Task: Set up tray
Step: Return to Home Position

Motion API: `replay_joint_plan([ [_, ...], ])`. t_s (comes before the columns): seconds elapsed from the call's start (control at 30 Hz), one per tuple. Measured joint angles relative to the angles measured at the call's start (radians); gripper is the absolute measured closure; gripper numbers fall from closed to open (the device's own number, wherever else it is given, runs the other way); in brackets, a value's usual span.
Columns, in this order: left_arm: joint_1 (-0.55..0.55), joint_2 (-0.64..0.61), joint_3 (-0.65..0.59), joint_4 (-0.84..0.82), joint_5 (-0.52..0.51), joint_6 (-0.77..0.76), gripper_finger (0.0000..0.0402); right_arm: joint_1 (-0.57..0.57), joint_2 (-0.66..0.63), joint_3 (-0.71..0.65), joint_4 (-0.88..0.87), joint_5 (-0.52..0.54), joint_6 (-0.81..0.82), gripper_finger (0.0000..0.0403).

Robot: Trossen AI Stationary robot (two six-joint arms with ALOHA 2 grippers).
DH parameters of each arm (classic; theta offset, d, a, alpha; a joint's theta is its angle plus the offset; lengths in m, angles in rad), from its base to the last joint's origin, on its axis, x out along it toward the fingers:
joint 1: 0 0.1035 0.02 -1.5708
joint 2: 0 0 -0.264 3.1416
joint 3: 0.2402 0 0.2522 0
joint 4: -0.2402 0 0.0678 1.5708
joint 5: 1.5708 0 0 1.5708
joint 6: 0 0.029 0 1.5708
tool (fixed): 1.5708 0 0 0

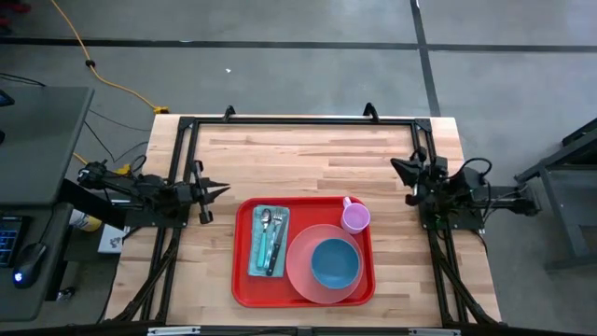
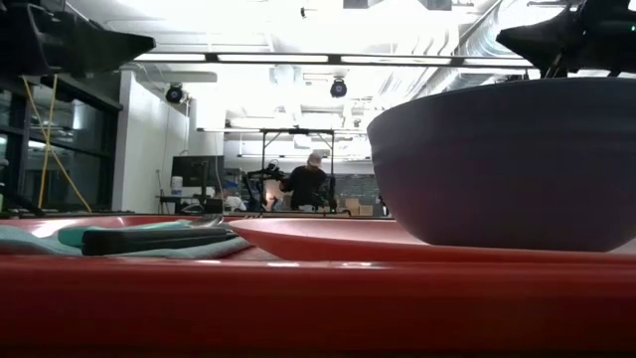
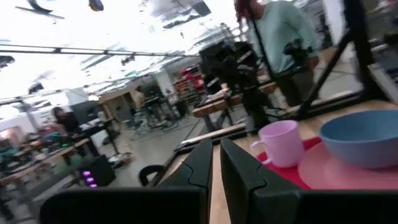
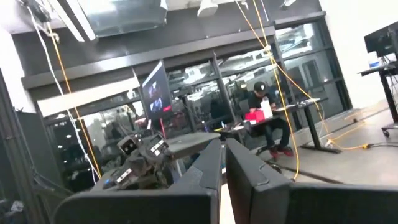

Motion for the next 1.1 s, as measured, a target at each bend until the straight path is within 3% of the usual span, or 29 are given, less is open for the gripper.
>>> replay_joint_plan([
  [0.17, 0.000, 0.000, -0.001, -0.075, 0.069, -0.081, 0.0341, 0.000, 0.000, -0.048, -0.003, 0.008, 0.058, 0.0403],
  [0.33, 0.000, 0.000, -0.001, -0.138, 0.139, -0.129, 0.0341, 0.000, 0.000, -0.052, -0.021, 0.104, 0.071, 0.0403],
  [0.57, 0.001, 0.000, -0.001, -0.157, -0.032, -0.178, 0.0341, 0.000, 0.000, -0.052, -0.006, 0.105, 0.002, 0.0402],
  [0.7, 0.000, 0.000, -0.001, -0.155, -0.077, -0.110, 0.0341, 0.000, 0.000, -0.052, -0.009, 0.104, 0.026, 0.0402],
  [1.1, -0.001, 0.004, -0.001, -0.156, -0.045, -0.076, 0.0341, 0.000, 0.000, -0.052, -0.008, 0.104, 0.028, 0.0402],
])
